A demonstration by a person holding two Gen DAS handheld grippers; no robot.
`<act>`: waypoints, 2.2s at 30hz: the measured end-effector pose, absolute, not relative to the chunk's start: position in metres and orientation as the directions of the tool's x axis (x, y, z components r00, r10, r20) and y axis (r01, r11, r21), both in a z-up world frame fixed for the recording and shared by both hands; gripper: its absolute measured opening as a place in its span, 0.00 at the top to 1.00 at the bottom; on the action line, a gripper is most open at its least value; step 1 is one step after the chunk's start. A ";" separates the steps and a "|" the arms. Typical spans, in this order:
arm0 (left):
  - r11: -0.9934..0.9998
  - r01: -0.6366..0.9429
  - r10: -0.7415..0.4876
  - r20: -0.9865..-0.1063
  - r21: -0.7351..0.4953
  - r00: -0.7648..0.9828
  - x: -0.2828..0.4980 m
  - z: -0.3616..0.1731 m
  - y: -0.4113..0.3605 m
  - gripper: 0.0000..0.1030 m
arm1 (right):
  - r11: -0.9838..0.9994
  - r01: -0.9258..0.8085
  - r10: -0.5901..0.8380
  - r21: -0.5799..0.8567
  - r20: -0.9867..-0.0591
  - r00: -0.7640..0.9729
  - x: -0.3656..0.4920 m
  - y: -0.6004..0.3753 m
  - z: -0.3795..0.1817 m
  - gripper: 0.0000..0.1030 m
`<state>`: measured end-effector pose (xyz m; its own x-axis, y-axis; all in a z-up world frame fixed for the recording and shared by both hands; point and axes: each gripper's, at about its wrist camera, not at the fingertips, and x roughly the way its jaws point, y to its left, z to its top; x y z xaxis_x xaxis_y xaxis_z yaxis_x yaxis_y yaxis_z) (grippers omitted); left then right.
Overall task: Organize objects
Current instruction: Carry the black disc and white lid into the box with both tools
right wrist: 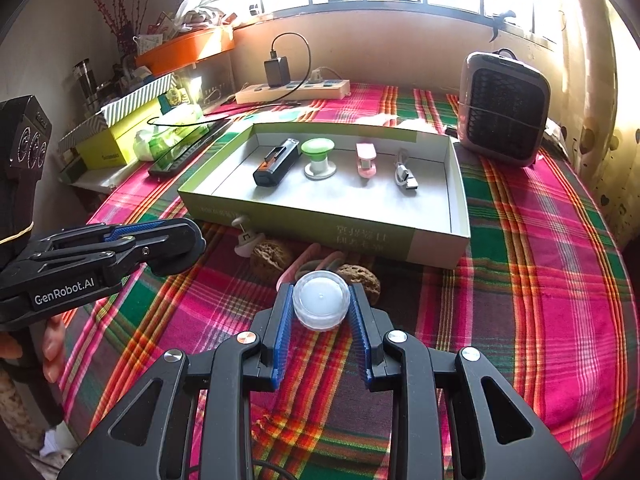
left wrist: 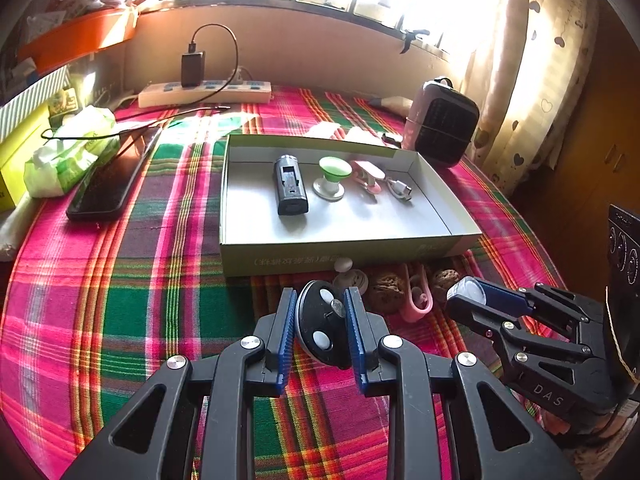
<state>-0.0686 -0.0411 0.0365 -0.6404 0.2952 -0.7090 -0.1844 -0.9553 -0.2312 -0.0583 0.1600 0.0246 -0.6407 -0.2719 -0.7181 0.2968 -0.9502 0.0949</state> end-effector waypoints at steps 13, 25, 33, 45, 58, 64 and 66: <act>-0.953 -0.221 0.303 -0.695 -0.207 -0.652 -0.096 0.053 -0.024 0.79 | -0.961 0.266 -0.241 0.074 -0.693 -0.679 -0.089 0.172 0.045 0.72; -0.950 -0.247 0.308 -0.703 -0.191 -0.641 -0.130 0.054 -0.006 0.79 | -0.973 0.229 -0.189 0.037 -0.698 -0.690 -0.134 0.186 0.050 0.72; -0.952 -0.247 0.301 -0.718 -0.183 -0.628 -0.151 0.047 0.000 0.79 | -0.980 0.201 -0.144 0.008 -0.723 -0.675 -0.172 0.194 0.046 0.72; -0.959 -0.237 0.273 -0.749 -0.158 -0.604 -0.175 0.033 0.007 0.79 | -0.978 0.204 -0.099 -0.045 -0.760 -0.642 -0.212 0.191 0.029 0.72; -0.966 -0.211 0.245 -0.771 -0.147 -0.588 -0.189 0.021 0.003 0.79 | -0.974 0.211 -0.077 -0.076 -0.772 -0.631 -0.221 0.186 0.021 0.72; -0.971 -0.196 0.226 -0.774 -0.134 -0.591 -0.193 0.018 0.000 0.79 | -0.975 0.216 -0.098 -0.047 -0.785 -0.612 -0.225 0.184 0.015 0.72; -0.972 -0.192 0.225 -0.772 -0.135 -0.595 -0.194 0.018 -0.001 0.79 | -0.975 0.218 -0.112 -0.030 -0.785 -0.609 -0.226 0.184 0.014 0.72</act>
